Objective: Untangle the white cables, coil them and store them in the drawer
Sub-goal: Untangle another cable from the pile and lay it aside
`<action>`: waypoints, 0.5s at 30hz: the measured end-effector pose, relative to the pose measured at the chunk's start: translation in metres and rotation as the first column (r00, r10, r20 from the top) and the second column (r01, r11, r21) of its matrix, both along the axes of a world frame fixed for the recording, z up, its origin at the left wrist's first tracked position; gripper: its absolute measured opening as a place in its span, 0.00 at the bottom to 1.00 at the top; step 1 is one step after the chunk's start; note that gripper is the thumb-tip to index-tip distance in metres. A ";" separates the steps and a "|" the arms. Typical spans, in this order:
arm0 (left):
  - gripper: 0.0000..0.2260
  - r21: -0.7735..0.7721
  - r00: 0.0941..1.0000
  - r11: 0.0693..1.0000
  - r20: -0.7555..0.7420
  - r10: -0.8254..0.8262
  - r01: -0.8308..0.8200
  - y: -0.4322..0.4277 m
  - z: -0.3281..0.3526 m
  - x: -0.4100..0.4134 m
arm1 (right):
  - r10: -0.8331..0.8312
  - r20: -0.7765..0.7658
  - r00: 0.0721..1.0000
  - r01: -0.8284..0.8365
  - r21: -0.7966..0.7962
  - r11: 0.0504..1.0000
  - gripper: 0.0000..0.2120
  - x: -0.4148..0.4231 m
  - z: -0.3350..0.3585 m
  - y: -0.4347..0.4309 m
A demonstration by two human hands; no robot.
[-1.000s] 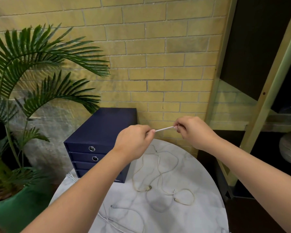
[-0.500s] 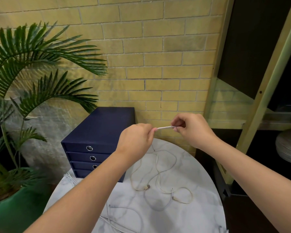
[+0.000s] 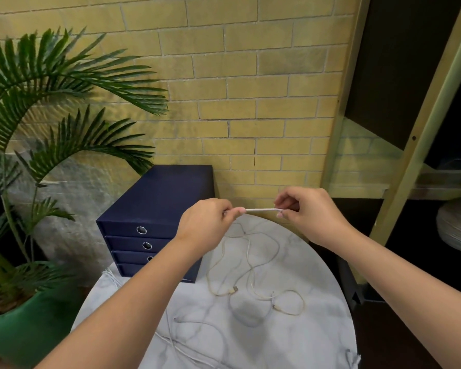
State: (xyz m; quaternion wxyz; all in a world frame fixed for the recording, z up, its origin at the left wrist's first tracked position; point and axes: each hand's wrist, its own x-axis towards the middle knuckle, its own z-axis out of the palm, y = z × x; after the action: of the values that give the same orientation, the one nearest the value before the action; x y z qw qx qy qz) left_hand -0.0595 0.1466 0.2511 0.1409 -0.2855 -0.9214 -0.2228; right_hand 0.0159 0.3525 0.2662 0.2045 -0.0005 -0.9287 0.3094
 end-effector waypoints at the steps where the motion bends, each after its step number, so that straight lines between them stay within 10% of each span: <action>1: 0.19 -0.021 1.000 1.000 0.015 -0.005 0.005 -0.006 -0.003 -0.002 | -0.020 0.019 1.000 0.020 0.008 1.000 0.08 0.003 -0.005 0.008; 15: 0.08 -0.359 0.946 0.928 0.258 0.198 -0.096 -0.101 -0.129 -0.025 | -0.230 0.583 0.779 0.181 0.142 0.973 0.13 0.101 -0.192 0.097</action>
State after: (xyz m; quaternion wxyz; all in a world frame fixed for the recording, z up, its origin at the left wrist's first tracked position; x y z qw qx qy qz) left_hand -0.0840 0.0461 0.1217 -0.0310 -0.1993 -0.9755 -0.0876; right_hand 0.1173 0.4494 0.0741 -0.0648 -0.1910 -0.9514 0.2328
